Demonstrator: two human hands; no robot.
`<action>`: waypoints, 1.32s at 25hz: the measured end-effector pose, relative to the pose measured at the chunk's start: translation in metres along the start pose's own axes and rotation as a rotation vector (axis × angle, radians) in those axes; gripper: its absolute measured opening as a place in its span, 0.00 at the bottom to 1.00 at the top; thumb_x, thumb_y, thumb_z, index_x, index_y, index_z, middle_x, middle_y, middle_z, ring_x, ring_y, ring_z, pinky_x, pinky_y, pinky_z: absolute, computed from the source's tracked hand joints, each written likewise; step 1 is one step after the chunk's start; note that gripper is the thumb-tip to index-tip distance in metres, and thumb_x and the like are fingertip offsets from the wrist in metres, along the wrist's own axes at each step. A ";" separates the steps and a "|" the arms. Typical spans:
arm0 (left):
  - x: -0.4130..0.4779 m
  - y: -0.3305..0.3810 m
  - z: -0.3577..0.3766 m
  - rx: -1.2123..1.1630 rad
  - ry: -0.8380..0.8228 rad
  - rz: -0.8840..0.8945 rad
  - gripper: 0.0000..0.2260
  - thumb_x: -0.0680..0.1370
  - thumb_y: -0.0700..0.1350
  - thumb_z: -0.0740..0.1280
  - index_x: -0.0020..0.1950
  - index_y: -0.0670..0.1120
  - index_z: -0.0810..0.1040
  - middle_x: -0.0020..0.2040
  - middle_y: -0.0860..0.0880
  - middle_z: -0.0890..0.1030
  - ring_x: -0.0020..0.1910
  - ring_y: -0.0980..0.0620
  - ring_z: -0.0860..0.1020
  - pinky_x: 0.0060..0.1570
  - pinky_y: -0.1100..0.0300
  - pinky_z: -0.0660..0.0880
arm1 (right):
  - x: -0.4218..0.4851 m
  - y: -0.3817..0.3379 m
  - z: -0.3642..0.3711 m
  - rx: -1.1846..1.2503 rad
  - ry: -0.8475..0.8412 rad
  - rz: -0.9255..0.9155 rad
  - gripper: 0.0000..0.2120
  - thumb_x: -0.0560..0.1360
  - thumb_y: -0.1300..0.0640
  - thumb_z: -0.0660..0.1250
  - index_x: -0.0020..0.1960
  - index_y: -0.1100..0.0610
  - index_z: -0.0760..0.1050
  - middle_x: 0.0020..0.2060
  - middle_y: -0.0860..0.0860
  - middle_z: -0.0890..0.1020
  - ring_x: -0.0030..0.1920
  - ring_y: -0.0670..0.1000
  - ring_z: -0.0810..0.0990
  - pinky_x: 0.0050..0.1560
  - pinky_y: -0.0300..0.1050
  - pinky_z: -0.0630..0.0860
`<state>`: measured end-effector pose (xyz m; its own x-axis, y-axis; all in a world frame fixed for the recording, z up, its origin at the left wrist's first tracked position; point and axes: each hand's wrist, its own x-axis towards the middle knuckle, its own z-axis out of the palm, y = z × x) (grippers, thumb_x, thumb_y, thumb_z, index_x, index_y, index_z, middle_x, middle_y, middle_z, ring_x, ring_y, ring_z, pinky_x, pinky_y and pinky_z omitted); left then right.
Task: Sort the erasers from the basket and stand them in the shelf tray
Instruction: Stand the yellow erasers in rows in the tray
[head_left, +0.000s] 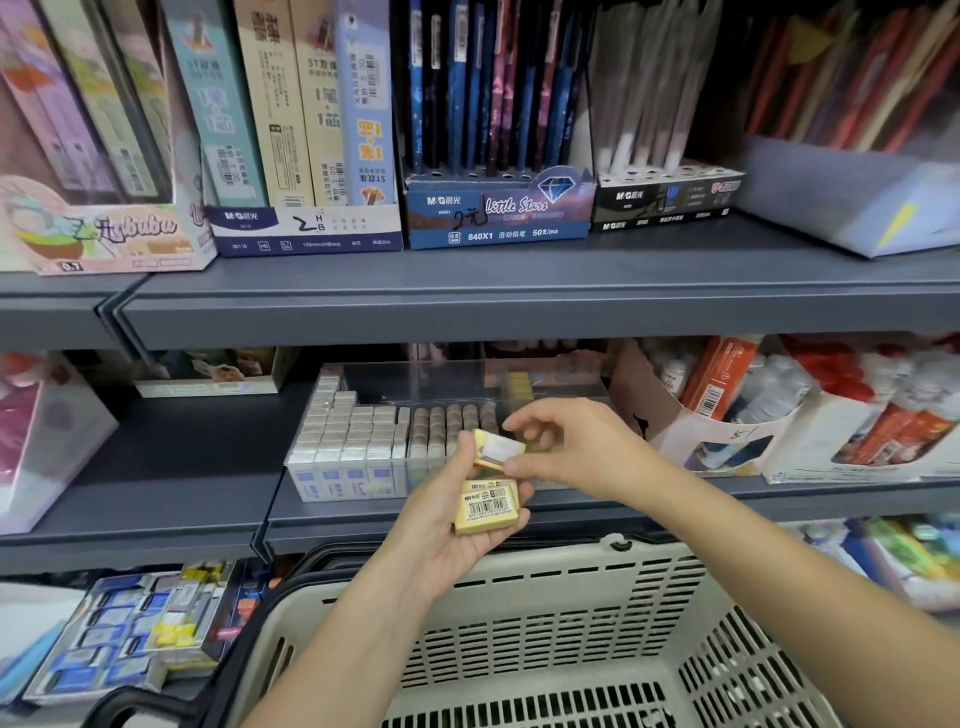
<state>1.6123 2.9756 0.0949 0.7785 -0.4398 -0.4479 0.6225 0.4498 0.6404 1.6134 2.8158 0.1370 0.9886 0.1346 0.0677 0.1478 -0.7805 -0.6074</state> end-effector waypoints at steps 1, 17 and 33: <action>0.000 -0.001 0.003 0.014 0.007 -0.003 0.22 0.72 0.56 0.65 0.53 0.39 0.78 0.43 0.38 0.84 0.39 0.43 0.83 0.30 0.56 0.79 | -0.002 -0.001 0.001 -0.057 0.030 -0.034 0.17 0.65 0.47 0.75 0.52 0.48 0.79 0.39 0.41 0.75 0.38 0.39 0.73 0.42 0.34 0.71; 0.000 0.001 0.018 -0.078 0.083 0.091 0.09 0.76 0.39 0.66 0.54 0.39 0.78 0.42 0.39 0.83 0.36 0.46 0.82 0.32 0.57 0.80 | -0.006 0.010 -0.010 0.479 -0.031 0.149 0.05 0.73 0.62 0.68 0.49 0.56 0.79 0.38 0.51 0.84 0.38 0.45 0.84 0.41 0.39 0.80; -0.007 0.008 -0.012 -0.312 -0.082 -0.042 0.19 0.68 0.30 0.66 0.58 0.30 0.73 0.54 0.30 0.79 0.53 0.34 0.80 0.48 0.43 0.79 | 0.096 0.078 -0.009 -0.285 -0.103 0.198 0.12 0.79 0.58 0.57 0.57 0.52 0.77 0.59 0.49 0.78 0.50 0.44 0.72 0.51 0.36 0.65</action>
<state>1.6131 2.9917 0.0954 0.7505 -0.5183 -0.4100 0.6583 0.6411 0.3945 1.7197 2.7624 0.1030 0.9929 0.0138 -0.1182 -0.0292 -0.9344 -0.3550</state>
